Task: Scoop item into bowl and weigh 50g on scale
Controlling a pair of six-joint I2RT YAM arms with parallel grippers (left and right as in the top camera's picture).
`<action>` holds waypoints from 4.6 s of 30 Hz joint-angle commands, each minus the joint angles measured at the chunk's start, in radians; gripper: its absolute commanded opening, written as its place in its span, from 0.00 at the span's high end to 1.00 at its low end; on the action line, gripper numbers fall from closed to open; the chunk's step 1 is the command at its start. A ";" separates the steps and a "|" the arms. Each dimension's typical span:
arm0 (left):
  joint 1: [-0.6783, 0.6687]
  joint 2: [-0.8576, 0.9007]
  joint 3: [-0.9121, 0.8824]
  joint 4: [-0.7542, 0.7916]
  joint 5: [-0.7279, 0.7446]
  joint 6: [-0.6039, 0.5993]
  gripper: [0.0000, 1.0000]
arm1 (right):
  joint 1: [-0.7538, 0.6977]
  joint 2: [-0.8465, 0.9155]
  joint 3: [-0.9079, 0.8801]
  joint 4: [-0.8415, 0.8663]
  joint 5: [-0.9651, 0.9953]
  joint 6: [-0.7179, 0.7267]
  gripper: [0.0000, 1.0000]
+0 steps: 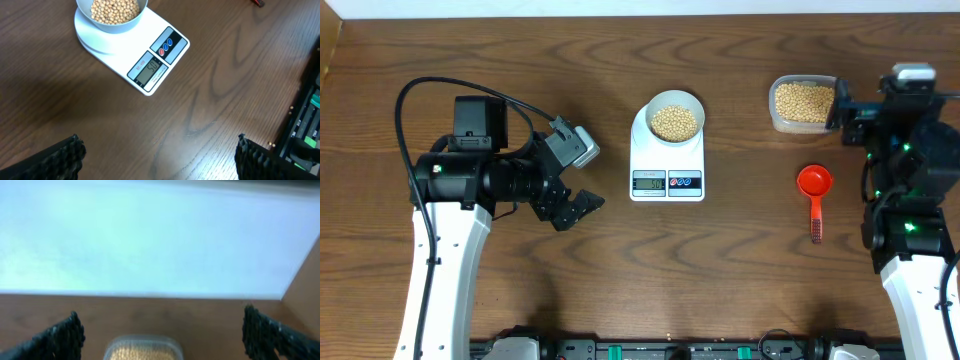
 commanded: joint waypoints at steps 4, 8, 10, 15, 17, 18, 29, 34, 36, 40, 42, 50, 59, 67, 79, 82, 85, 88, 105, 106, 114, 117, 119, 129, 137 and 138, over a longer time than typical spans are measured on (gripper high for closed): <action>0.004 -0.002 0.015 -0.003 0.013 -0.002 0.02 | 0.007 -0.006 0.013 0.138 -0.134 -0.013 0.01; 0.004 -0.002 0.015 -0.003 0.013 -0.002 0.02 | 0.007 -0.006 0.013 0.146 -0.219 -0.013 0.01; 0.004 -0.002 0.015 -0.003 0.013 -0.002 0.02 | 0.009 -0.006 0.013 0.132 -0.272 -0.012 0.01; 0.004 -0.002 0.015 -0.003 0.013 -0.002 0.02 | 0.025 -0.006 0.013 0.077 -0.405 -0.006 0.01; 0.004 -0.002 0.015 -0.003 0.013 -0.002 0.02 | 0.036 -0.006 0.013 0.041 -0.468 0.000 0.01; 0.004 -0.002 0.015 -0.003 0.013 -0.002 0.02 | 0.041 -0.006 0.013 0.023 -0.487 0.000 0.01; 0.004 -0.002 0.015 -0.003 0.013 -0.002 0.02 | 0.071 -0.006 0.013 0.113 -0.507 -0.002 0.01; 0.004 -0.002 0.015 -0.003 0.013 -0.002 0.02 | 0.071 -0.006 0.013 0.171 -0.479 -0.002 0.01; 0.004 -0.002 0.015 -0.003 0.013 -0.002 0.02 | 0.071 -0.006 0.013 0.187 -0.479 -0.002 0.01; 0.004 -0.002 0.015 -0.003 0.013 -0.002 0.02 | 0.071 -0.006 0.013 0.201 -0.491 -0.002 0.01; 0.004 -0.002 0.015 -0.003 0.013 -0.002 0.02 | 0.071 -0.006 0.013 0.201 -0.515 -0.002 0.01; 0.004 -0.002 0.015 -0.003 0.013 -0.002 0.02 | 0.071 -0.015 0.012 0.203 -0.766 -0.001 0.01; 0.004 -0.002 0.015 -0.003 0.013 -0.002 0.02 | 0.071 -0.123 0.012 0.164 -0.770 -0.002 0.01; 0.004 -0.002 0.015 -0.003 0.013 -0.002 0.02 | 0.071 -0.271 0.012 0.072 -0.743 -0.002 0.01; 0.004 -0.002 0.015 -0.003 0.013 -0.002 0.02 | 0.071 -0.512 -0.004 -0.058 -0.697 -0.002 0.01; 0.004 -0.002 0.015 -0.003 0.013 -0.002 0.02 | 0.071 -0.547 -0.006 -0.116 -0.682 -0.002 0.01; 0.004 -0.002 0.015 -0.003 0.013 -0.002 0.02 | 0.071 -0.570 -0.006 -0.181 -0.680 -0.002 0.01; 0.004 -0.002 0.015 -0.003 0.013 -0.002 0.02 | 0.071 -0.579 -0.006 -0.247 -0.680 -0.002 0.01; 0.004 -0.002 0.015 -0.003 0.013 -0.002 0.02 | 0.071 -0.621 -0.025 -0.384 -0.601 -0.002 0.01; 0.004 -0.002 0.015 -0.003 0.013 -0.002 0.02 | 0.071 -0.635 -0.032 -0.384 -0.601 -0.002 0.01; 0.004 -0.002 0.015 -0.003 0.013 -0.002 0.02 | 0.071 -0.809 -0.137 -0.384 -0.570 -0.002 0.01; 0.004 -0.002 0.015 -0.003 0.013 -0.002 0.02 | 0.071 -0.867 -0.150 -0.395 -0.552 -0.002 0.01; 0.004 -0.002 0.015 -0.003 0.013 -0.002 0.02 | 0.071 -0.900 -0.151 -0.408 -0.531 -0.002 0.01; 0.004 -0.002 0.015 -0.003 0.013 -0.002 0.02 | 0.069 -1.057 -0.177 -0.445 -0.496 -0.002 0.01; 0.004 -0.002 0.015 -0.003 0.013 -0.002 0.02 | 0.093 -1.067 -0.177 -0.462 -0.496 -0.002 0.01; 0.004 -0.002 0.015 -0.003 0.013 -0.002 0.02 | 0.097 -1.067 -0.177 -0.462 -0.496 -0.002 0.01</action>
